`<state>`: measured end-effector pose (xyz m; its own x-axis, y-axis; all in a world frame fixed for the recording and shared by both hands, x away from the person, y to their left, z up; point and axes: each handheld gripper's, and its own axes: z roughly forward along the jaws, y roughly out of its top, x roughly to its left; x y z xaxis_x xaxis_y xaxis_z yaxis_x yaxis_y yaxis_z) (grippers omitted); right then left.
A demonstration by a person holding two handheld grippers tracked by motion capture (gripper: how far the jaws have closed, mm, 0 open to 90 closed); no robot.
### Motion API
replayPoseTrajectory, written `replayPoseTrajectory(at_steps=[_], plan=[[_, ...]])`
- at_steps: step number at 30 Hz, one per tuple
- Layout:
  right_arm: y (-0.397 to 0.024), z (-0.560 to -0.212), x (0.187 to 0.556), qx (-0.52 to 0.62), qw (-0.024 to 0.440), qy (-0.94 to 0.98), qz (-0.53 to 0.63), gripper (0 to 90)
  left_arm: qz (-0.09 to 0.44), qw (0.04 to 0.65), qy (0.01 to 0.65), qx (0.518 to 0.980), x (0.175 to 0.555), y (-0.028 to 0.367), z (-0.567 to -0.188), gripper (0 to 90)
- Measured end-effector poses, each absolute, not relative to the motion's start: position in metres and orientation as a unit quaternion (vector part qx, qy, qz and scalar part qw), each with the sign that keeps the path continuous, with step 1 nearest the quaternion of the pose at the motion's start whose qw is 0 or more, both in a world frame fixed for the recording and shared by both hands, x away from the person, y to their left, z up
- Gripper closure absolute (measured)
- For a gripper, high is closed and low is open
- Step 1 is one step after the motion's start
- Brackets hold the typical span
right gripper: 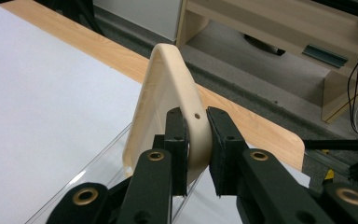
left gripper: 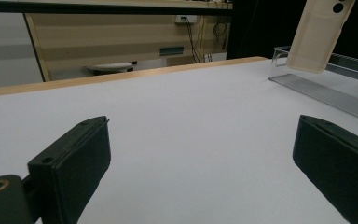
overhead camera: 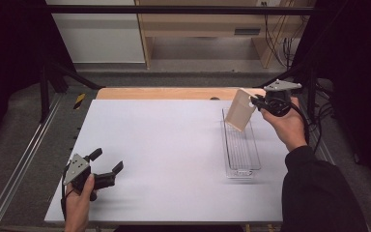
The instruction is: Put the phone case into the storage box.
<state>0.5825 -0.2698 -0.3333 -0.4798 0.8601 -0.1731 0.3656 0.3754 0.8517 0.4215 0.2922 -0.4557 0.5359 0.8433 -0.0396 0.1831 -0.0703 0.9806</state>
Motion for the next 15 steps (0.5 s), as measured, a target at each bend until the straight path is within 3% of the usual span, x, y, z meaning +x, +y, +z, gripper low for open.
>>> replayPoseTrajectory(at_steps=[15], plan=[[-0.2646, -0.3396, 0.5899, 0.397, 0.323, 0.769, 0.383, 78.8, 0.294, 0.562, 0.385, 0.67, 0.4209, 0.292, -0.4559, 3.7]])
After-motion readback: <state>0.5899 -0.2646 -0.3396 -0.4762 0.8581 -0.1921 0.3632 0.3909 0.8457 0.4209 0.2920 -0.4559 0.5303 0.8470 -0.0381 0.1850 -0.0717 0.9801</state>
